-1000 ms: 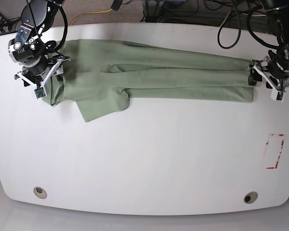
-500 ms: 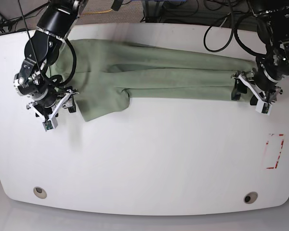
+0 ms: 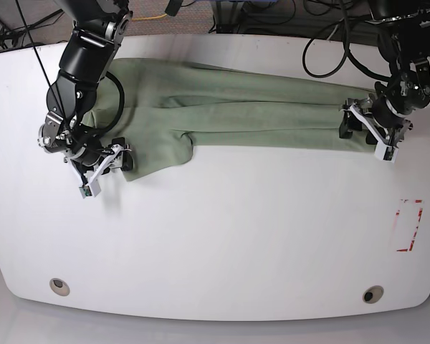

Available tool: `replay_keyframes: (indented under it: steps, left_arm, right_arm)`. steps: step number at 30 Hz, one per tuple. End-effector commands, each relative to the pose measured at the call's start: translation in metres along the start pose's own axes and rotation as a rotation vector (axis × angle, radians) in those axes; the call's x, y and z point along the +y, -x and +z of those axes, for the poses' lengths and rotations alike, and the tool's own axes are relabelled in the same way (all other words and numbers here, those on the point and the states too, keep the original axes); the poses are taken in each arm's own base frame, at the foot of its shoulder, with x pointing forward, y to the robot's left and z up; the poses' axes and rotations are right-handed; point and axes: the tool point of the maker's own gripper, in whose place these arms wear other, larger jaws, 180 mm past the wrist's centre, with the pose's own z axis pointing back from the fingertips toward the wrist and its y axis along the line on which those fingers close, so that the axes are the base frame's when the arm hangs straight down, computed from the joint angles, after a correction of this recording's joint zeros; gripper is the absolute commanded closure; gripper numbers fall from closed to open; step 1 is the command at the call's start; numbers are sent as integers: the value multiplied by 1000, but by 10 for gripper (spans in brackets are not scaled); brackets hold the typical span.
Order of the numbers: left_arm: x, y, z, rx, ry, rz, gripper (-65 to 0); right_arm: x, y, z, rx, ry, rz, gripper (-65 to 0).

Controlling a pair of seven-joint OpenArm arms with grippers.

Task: Fold the T-shirt properly
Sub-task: 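Regrasp the strip ends and pull them taut with both grippers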

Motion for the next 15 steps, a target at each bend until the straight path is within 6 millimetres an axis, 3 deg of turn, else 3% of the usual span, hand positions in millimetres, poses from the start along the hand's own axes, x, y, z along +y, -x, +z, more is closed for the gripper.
replay_keyframes:
  steps: [1,5,10,15]
  left_arm:
    - [8,-8,4,-18,-26,-28,-392]
    - [13,-3,3,6,-57,-48,-392]
    - [12,-1,1,15,-60,-55,-392]
    - [12,-1,1,15,-59,-56,-392]
  right_arm:
    - [-4,-14,3,-22,11,15,-379]
    - [1,-12,0,-21,1,11,-379]
    - [25,-11,-11,2,-45,58,-373]
    - [36,-12,-16,15,-67,94,-249]
